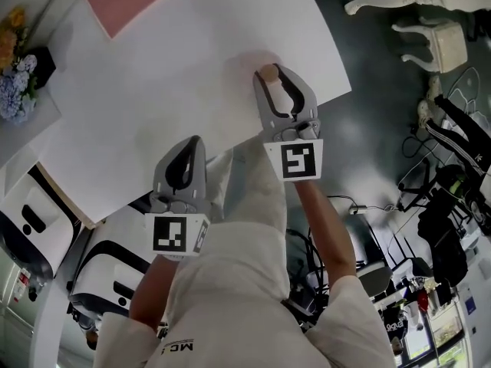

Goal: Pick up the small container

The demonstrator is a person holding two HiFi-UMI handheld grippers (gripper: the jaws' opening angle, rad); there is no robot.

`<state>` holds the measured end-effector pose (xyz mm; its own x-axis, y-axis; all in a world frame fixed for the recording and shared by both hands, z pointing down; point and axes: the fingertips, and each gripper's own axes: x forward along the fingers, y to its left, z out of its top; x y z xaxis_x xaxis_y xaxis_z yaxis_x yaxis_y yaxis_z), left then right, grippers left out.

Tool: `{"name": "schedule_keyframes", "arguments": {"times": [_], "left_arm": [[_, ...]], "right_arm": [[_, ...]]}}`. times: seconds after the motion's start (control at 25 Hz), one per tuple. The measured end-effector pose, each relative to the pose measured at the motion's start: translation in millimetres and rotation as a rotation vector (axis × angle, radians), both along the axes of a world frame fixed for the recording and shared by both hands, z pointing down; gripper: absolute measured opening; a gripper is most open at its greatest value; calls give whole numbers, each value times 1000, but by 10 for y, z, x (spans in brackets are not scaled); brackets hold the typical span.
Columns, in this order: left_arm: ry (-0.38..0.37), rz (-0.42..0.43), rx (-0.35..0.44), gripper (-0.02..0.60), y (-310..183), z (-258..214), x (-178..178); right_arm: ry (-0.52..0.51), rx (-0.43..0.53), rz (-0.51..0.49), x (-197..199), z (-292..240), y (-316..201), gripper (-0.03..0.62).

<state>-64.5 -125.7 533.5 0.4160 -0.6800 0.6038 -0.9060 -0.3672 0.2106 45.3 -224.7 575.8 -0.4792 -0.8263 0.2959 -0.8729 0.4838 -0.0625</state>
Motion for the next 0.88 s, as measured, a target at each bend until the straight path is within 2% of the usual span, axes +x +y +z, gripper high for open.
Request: {"name": "schedule_keyframes", "arguments": {"times": [0.36, 0.88], "left_arm": [[7, 5, 20, 0, 35, -166, 112], [27, -6, 92, 0, -16, -809, 137]], "right_arm": [[-21, 7, 11, 147, -259, 18, 121], [-33, 20, -10, 252, -1034, 106, 123]]}}
